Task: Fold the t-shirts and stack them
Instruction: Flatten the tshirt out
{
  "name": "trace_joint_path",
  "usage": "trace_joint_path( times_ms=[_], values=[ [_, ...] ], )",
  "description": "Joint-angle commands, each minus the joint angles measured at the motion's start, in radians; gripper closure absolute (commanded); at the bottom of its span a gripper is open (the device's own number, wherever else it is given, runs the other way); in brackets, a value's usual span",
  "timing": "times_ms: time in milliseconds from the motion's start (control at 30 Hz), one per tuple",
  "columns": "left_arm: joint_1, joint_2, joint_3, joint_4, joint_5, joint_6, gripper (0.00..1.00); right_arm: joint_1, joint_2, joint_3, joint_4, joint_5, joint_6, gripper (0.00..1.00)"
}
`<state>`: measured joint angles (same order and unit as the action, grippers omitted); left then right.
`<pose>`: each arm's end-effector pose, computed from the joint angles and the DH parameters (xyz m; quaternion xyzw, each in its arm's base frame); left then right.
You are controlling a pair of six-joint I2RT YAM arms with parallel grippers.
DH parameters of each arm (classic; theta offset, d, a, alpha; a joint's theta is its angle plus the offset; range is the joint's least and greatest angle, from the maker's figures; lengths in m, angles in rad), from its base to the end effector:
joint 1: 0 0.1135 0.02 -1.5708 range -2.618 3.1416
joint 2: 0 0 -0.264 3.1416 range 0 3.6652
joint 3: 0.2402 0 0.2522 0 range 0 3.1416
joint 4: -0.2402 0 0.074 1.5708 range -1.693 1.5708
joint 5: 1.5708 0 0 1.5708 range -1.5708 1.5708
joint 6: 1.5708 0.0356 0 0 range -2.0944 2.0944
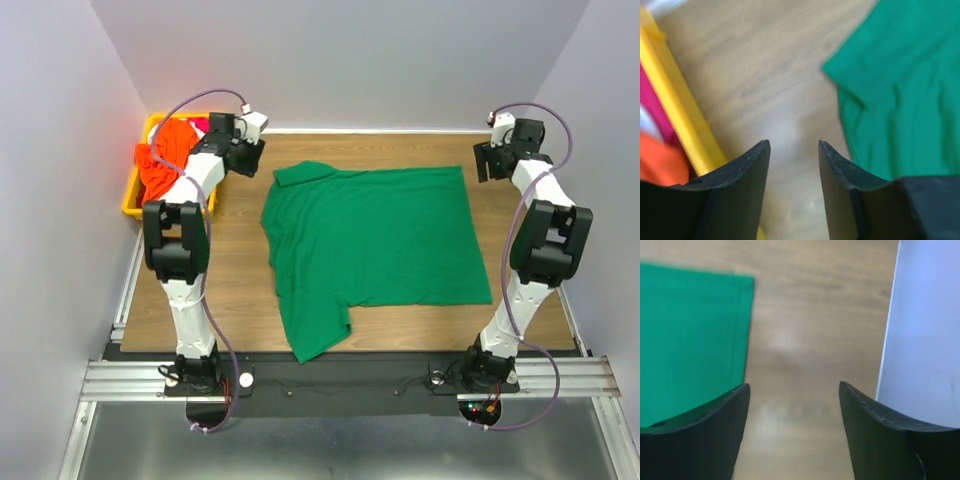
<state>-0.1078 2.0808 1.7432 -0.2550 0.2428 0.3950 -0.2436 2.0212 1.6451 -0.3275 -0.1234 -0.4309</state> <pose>0.4862 -0.0612 0.2587 0.2731 0.8346 -0.0391 0.4769 0.4554 -0.1087 0.2463 -0.1105 0.8993 -0.0860 0.4142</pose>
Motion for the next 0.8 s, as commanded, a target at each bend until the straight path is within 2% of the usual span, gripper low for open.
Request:
trace_joint_path(
  times_ms=[0, 67, 133, 267, 433, 767],
  values=[
    [0.01, -0.249, -0.149, -0.079, 0.163, 0.071, 0.51, -0.01, -0.182, -0.034, -0.224, -0.034, -0.06, 0.3],
    [0.0, -0.31, -0.248, -0.149, 0.225, 0.093, 0.59, -0.01, -0.232, -0.082, -0.363, -0.105, -0.084, 0.42],
    [-0.013, -0.344, -0.318, -0.184, 0.243, 0.116, 0.61, -0.008, -0.254, -0.114, -0.454, -0.148, -0.101, 0.48],
    [-0.069, -0.445, -0.514, -0.219, 0.216, 0.165, 0.66, 0.001, -0.335, -0.281, -0.577, -0.19, -0.166, 0.58],
    [-0.128, -0.467, -0.593, -0.257, 0.155, 0.176, 0.69, 0.013, -0.383, -0.413, -0.594, -0.179, -0.192, 0.62],
    [-0.201, -0.407, -0.657, -0.234, 0.095, 0.162, 0.71, 0.047, -0.325, -0.511, -0.556, -0.125, -0.187, 0.66]
  ],
)
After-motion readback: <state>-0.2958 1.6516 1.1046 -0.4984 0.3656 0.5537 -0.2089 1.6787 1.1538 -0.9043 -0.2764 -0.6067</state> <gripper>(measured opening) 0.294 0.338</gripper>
